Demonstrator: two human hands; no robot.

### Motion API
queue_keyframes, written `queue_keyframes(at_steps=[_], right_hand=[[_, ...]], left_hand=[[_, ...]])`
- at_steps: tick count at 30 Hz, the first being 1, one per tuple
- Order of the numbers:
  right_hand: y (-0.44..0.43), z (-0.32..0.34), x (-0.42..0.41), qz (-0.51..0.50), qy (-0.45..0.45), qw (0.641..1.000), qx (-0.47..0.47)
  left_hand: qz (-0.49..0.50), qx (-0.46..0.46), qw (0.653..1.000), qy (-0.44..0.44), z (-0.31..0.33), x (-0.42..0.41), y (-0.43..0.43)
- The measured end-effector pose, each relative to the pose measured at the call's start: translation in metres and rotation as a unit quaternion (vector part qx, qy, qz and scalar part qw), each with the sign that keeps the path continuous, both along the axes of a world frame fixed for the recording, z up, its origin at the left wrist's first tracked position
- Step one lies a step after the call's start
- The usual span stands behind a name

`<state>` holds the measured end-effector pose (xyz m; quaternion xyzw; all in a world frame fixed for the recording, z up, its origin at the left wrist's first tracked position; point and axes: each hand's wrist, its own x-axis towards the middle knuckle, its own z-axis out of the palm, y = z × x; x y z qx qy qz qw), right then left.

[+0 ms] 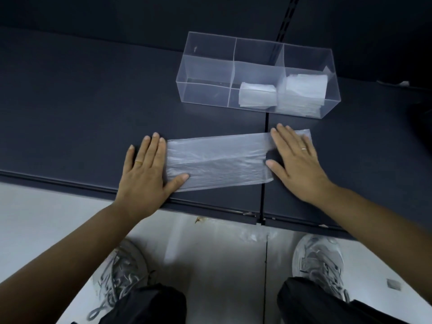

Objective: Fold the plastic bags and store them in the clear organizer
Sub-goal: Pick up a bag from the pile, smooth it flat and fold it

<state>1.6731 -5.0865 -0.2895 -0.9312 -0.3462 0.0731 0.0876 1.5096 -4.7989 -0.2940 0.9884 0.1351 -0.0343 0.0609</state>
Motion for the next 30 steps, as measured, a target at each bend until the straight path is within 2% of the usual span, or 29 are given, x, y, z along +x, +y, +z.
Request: queue_keyframes(at_steps=[2, 4, 6, 8, 12, 14, 16, 18, 19, 22, 25, 27, 28, 30], right_hand=[[-0.012, 0.007, -0.013, 0.01, 0.037, 0.996, 0.085], [-0.02, 0.01, -0.027, 0.043, 0.057, 0.989, 0.131], [-0.021, 0.008, -0.034, 0.052, 0.046, 0.988, 0.141], [-0.016, 0.008, -0.035, 0.032, 0.034, 0.986, 0.159], [-0.005, 0.011, -0.028, 0.035, 0.036, 0.99, 0.128], [-0.005, 0.018, -0.024, 0.023, 0.1, 0.986, 0.128], [-0.008, 0.031, -0.02, -0.013, 0.203, 0.965, 0.165], [-0.011, 0.044, -0.017, -0.036, 0.245, 0.952, 0.178], [-0.012, 0.049, -0.016, -0.042, 0.228, 0.958, 0.167], [-0.007, 0.063, -0.023, -0.038, 0.088, 0.988, 0.124], [0.017, 0.066, -0.042, 0.087, -0.009, 0.995, 0.053], [0.033, 0.051, -0.056, 0.138, -0.025, 0.99, -0.007], [0.039, 0.042, -0.06, 0.132, -0.026, 0.991, -0.006], [0.041, 0.027, -0.059, 0.081, -0.04, 0.994, 0.067]], left_hand=[[-0.009, -0.02, 0.999, -0.032, 0.005, 0.001, -0.003], [-0.067, -0.047, 0.994, -0.069, 0.012, 0.003, -0.015], [-0.143, -0.078, 0.983, -0.088, 0.016, 0.006, -0.035], [-0.195, -0.099, 0.974, -0.065, 0.015, 0.01, -0.054], [-0.198, -0.104, 0.974, -0.015, 0.002, 0.01, -0.071], [-0.177, -0.117, 0.977, -0.034, 0.002, 0.012, -0.072], [-0.161, -0.127, 0.976, -0.069, 0.004, 0.015, -0.072], [-0.162, -0.109, 0.973, -0.12, 0.005, 0.018, -0.073], [-0.164, -0.093, 0.971, -0.146, 0.005, 0.019, -0.073], [-0.166, -0.072, 0.966, -0.182, 0.008, 0.02, -0.074], [-0.162, -0.074, 0.967, -0.181, 0.011, 0.018, -0.077], [-0.162, -0.079, 0.967, -0.181, 0.014, 0.017, -0.079], [-0.161, -0.085, 0.967, -0.179, 0.016, 0.017, -0.08], [-0.155, -0.103, 0.968, -0.17, 0.021, 0.016, -0.076]])
